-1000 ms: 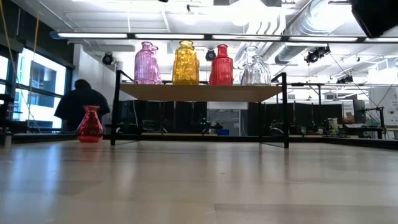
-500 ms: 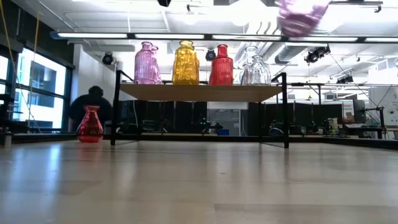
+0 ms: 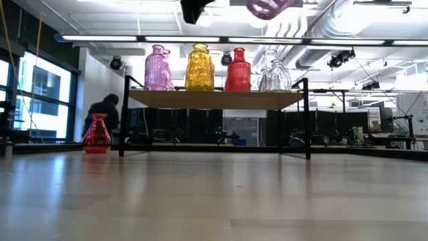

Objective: Sort vases onto shelf
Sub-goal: Put the pink vase on the shelf aligned with the other pink vases

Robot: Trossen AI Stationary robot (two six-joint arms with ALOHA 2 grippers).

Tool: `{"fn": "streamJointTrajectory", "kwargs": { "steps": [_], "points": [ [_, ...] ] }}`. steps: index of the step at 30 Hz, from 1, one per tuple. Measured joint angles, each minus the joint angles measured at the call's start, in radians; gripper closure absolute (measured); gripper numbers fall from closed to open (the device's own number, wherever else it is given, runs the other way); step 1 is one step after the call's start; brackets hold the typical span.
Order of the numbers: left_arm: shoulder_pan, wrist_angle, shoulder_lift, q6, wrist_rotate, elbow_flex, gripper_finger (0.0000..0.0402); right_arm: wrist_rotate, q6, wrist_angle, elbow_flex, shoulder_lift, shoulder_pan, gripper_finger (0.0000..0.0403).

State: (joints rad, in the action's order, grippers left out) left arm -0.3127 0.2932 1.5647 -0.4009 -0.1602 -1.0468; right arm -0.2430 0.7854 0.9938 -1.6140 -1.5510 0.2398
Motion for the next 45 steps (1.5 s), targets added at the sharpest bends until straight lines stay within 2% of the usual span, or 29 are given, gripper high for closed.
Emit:
{"fn": "streamJointTrajectory", "kwargs": {
  "steps": [3,16,24,31,39,45],
  "points": [
    [-0.001,-0.003,-0.003,-0.015,0.060,0.001,0.0108,-0.008,-0.039,0.023,-0.051,-0.047,-0.008,0.0400],
    [-0.003,-0.024,-0.002,0.036,0.099,0.001,0.0108,-0.057,-0.095,0.023,-0.244,-0.166,-0.036,0.0400],
    [-0.001,-0.038,-0.003,0.037,0.096,0.000,0.0108,-0.056,-0.070,0.043,-0.249,-0.165,-0.044,0.0400],
    [-0.001,-0.037,-0.003,0.036,0.096,0.000,0.0139,-0.055,-0.060,0.045,-0.249,-0.165,-0.044,0.0400],
    [-0.002,-0.034,-0.003,0.015,0.096,0.000,0.0140,-0.057,-0.064,0.038,-0.249,-0.165,-0.044,0.0400],
    [-0.002,-0.034,-0.003,0.009,0.097,0.000,0.0142,-0.053,-0.071,0.035,-0.249,-0.165,-0.044,0.0374]
  ]
}}
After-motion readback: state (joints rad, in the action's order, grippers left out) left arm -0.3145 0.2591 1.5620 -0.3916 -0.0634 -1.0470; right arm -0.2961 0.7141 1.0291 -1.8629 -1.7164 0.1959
